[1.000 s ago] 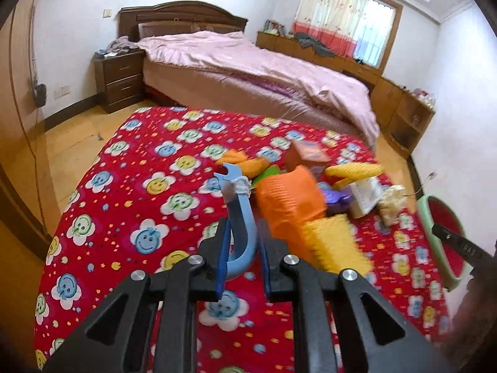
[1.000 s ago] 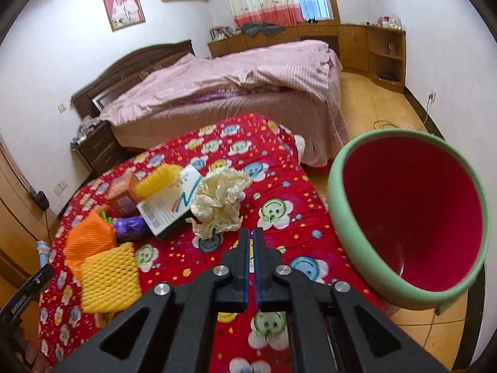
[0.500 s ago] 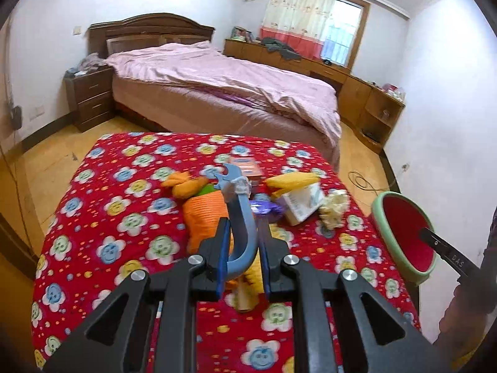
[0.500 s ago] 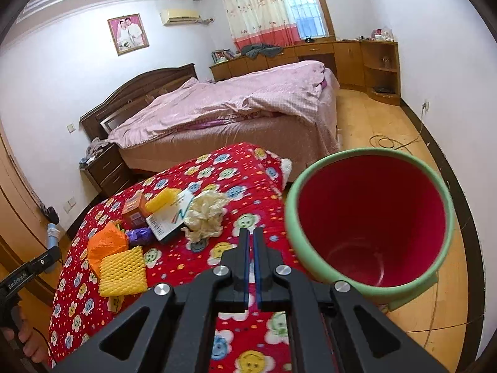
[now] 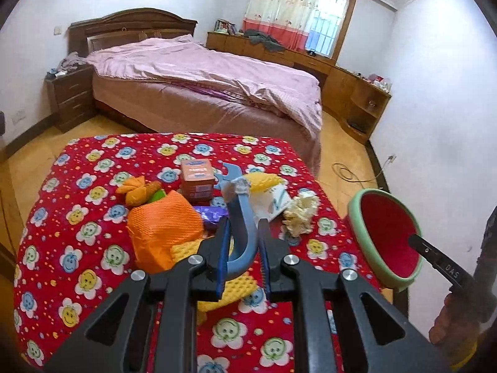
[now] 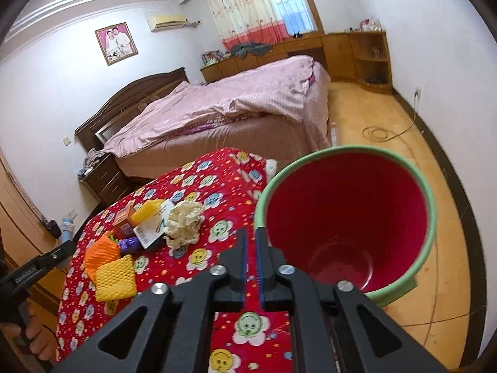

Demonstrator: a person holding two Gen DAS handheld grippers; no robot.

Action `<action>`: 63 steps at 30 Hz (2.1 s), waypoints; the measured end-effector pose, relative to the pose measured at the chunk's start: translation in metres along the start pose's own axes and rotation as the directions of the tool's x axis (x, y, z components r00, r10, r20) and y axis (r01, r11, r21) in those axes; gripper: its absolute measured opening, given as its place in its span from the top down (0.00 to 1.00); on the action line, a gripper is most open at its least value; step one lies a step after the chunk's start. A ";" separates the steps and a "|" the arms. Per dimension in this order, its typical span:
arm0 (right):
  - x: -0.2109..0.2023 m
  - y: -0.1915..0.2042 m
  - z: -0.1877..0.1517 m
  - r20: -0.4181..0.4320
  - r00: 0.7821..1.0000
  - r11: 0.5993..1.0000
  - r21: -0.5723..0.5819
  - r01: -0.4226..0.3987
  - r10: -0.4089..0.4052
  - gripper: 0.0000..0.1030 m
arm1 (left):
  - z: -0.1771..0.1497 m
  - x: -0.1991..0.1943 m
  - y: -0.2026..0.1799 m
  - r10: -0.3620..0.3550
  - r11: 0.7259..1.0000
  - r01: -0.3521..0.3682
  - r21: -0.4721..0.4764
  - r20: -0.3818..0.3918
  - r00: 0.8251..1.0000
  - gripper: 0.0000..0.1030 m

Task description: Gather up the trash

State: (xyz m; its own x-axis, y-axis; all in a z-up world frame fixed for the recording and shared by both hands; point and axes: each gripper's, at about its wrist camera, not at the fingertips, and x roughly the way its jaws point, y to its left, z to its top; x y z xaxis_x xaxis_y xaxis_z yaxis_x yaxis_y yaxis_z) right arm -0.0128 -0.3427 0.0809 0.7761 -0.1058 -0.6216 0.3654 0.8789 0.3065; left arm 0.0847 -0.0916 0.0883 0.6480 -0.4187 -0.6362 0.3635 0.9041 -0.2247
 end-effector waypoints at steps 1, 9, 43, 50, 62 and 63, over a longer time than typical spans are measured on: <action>0.002 0.003 -0.001 -0.003 1.000 1.000 -0.002 -0.001 0.001 0.79 | 0.000 0.001 0.002 0.017 1.000 -0.017 0.004 0.003 1.000 0.84; 0.038 0.036 -0.004 -0.067 0.997 0.999 -0.027 -0.048 0.046 0.55 | 0.007 0.023 0.026 0.091 0.996 -0.091 -0.007 -0.003 0.996 0.84; 0.126 0.079 -0.003 -0.187 0.982 0.991 -0.126 -0.053 0.028 0.87 | 0.018 0.054 0.014 0.063 0.998 -0.062 0.026 -0.042 0.997 0.84; 0.070 0.051 0.003 -0.120 0.993 0.995 -0.088 -0.034 0.024 0.87 | 0.021 0.049 -0.021 -0.005 0.997 0.010 0.077 -0.058 0.998 0.84; 0.015 -0.021 0.007 -0.050 0.997 0.998 0.004 0.056 -0.056 0.87 | 0.013 0.059 -0.108 -0.107 0.969 0.125 0.211 -0.093 0.990 0.84; 0.013 -0.027 0.007 -0.048 0.997 0.998 0.012 0.062 -0.061 0.87 | 0.011 0.062 -0.114 -0.113 0.967 0.133 0.218 -0.101 0.988 0.84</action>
State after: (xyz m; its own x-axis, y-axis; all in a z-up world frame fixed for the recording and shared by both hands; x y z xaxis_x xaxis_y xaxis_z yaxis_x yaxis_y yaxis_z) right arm -0.0089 -0.3712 0.0692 0.7268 -0.1373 -0.6730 0.4190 0.8650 0.2761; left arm 0.0909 -0.2219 0.0831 0.5320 -0.5078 -0.6776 0.5836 0.7997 -0.1411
